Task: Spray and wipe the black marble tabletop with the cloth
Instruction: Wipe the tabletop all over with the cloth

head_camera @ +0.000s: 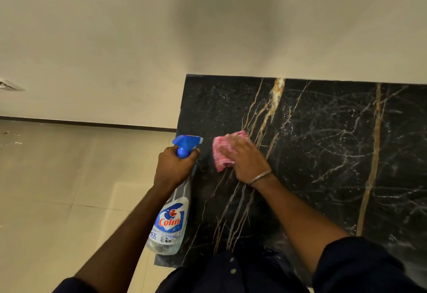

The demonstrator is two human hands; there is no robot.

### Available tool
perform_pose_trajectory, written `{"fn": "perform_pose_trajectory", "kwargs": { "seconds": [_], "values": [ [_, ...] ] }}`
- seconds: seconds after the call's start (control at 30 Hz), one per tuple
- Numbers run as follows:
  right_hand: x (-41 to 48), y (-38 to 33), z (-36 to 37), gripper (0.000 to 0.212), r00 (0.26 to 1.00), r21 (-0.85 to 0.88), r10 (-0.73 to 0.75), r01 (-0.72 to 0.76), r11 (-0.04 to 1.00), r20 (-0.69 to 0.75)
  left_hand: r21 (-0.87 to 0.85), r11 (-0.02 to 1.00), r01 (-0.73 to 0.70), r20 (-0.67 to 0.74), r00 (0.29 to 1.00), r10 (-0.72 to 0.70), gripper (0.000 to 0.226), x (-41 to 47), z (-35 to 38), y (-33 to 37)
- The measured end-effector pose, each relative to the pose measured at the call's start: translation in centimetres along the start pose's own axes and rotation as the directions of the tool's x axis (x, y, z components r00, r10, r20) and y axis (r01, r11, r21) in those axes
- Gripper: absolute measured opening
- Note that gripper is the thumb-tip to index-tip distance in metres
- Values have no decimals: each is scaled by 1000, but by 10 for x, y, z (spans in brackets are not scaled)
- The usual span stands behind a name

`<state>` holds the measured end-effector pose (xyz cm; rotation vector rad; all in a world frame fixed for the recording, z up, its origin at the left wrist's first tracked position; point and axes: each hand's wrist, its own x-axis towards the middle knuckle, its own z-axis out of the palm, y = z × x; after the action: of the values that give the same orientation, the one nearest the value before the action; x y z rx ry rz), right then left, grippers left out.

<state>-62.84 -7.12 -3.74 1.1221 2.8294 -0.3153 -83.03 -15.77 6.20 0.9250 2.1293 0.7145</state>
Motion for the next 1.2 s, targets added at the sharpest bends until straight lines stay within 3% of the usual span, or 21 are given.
{"fn": "perform_pose_trajectory", "kwargs": {
  "seconds": [0.13,0.23,0.3,0.4,0.5,0.6,0.73,0.93,1.03,1.13,1.2],
  "values": [
    [-25,51,-1,70,948,66,302,-297,953,-102,1,1000,4,4,1000,-4,25,0,-2,-3],
    [-20,39,-3,70,884,88,459,-452,888,-92,-7,1000,17,4,1000,-17,25,-2,-2,-6],
    [-14,13,-1,77,913,75,396,-390,918,-95,-13,1000,20,2,1000,-20,24,-5,-1,-8],
    [-7,-31,5,80,994,16,99,-99,995,-40,-11,1000,8,1,1000,-8,20,-9,-1,-8],
    [4,-64,4,78,990,14,-124,123,992,72,-2,1000,14,-24,1000,-14,24,-12,-2,-11],
    [10,-69,2,79,965,-50,-225,233,971,133,7,999,37,-37,999,-36,28,-14,-3,-15],
    [16,-56,-4,77,970,-2,-223,224,975,95,15,999,51,-28,998,-50,30,-17,-6,-16],
    [79,-28,-13,74,997,-37,66,-64,997,51,-28,998,61,-72,995,-63,22,-21,-23,-23],
    [114,-16,-19,67,988,-39,138,-135,990,64,-50,996,68,-100,992,-73,22,-20,-35,-28],
    [115,-28,-17,66,991,-80,115,-110,991,70,-73,995,63,-123,990,-72,22,-20,-43,-33],
    [95,-60,-10,73,997,-93,-9,15,996,73,-89,993,75,-135,987,-87,23,-19,-45,-37]
  ]
}}
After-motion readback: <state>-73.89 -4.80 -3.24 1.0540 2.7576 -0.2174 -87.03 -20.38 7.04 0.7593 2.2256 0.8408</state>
